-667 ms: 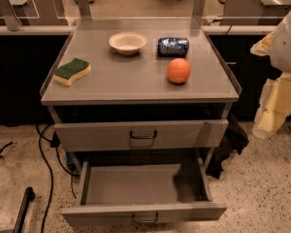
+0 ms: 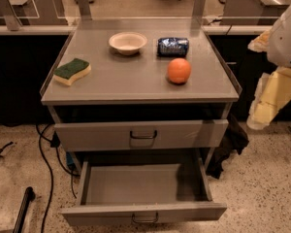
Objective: Place orange into middle drawer
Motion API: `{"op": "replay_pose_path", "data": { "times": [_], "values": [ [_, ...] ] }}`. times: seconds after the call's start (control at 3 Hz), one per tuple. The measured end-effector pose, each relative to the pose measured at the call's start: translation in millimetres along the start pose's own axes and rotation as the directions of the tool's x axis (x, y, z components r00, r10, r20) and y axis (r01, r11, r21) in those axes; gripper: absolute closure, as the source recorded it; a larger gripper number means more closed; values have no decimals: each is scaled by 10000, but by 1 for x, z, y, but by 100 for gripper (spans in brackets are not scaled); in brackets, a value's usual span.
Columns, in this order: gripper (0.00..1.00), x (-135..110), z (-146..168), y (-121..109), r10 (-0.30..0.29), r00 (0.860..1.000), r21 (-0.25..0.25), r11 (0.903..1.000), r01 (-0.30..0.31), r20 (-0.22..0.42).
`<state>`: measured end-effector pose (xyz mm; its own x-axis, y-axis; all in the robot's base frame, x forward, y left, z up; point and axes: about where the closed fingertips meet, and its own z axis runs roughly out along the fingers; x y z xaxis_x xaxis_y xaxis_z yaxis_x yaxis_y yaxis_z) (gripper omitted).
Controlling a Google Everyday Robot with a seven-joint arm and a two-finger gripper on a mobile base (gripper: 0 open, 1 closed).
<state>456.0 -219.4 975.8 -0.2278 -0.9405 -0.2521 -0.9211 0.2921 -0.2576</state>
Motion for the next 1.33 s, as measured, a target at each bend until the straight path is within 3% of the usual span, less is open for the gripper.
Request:
{"op": "replay_pose_path", "data": {
  "times": [0.67,1.33],
  "values": [
    [0,-17,28,-57,354,9921,156,9992,-376,1204],
    [0,-33,57,-106,1145,9551,243,9918,-1259,2734]
  ]
}}
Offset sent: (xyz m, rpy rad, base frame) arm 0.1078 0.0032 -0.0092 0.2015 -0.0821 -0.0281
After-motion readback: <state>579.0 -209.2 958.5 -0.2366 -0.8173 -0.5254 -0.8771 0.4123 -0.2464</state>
